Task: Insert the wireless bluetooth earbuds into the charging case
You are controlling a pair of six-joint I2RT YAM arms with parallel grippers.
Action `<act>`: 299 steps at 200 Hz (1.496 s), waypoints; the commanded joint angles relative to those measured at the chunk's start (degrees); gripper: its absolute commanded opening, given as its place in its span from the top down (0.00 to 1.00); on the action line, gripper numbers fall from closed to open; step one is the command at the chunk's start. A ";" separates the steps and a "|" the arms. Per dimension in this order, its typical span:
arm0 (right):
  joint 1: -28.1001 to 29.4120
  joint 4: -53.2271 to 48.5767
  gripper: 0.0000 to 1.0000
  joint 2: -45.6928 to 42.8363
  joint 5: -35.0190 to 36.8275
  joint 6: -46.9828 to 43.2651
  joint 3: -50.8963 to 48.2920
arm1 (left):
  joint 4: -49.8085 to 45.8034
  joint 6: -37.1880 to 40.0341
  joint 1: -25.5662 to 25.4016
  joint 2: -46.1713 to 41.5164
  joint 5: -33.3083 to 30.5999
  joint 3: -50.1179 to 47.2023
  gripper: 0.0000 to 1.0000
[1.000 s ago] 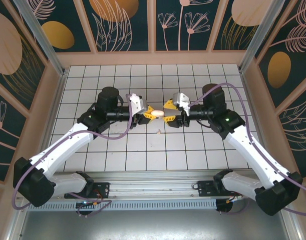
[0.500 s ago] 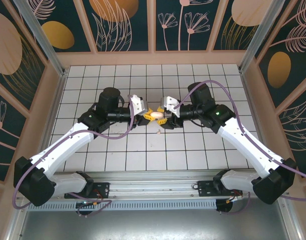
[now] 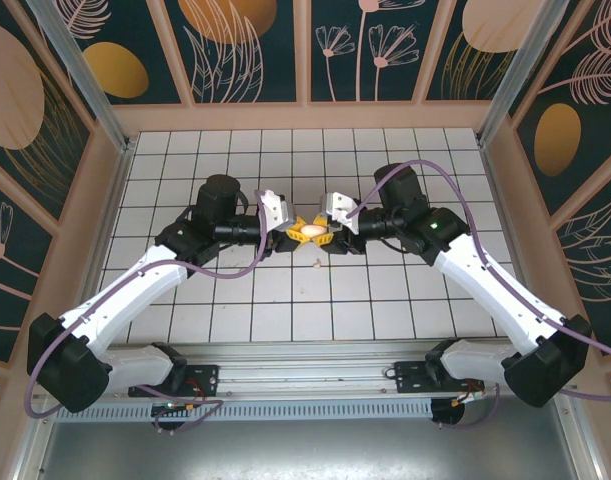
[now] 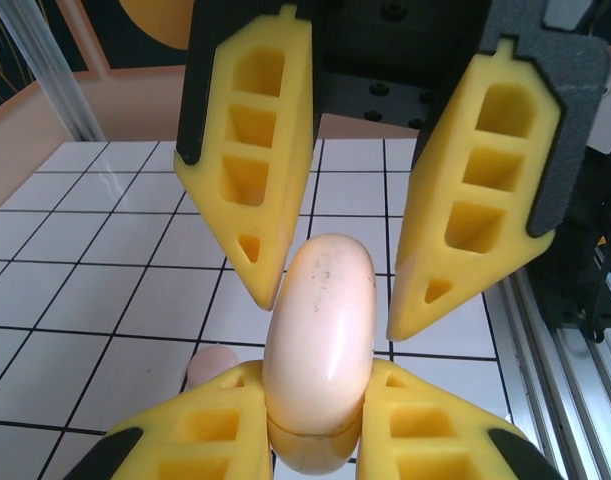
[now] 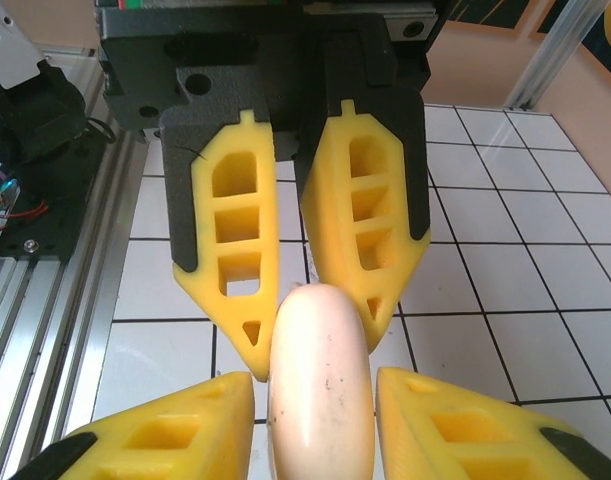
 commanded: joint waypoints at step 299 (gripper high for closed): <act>-2.67 2.94 0.80 0.48 -13.58 0.56 1.53 | 3.79 -2.96 -0.31 -0.36 4.80 -0.22 0.69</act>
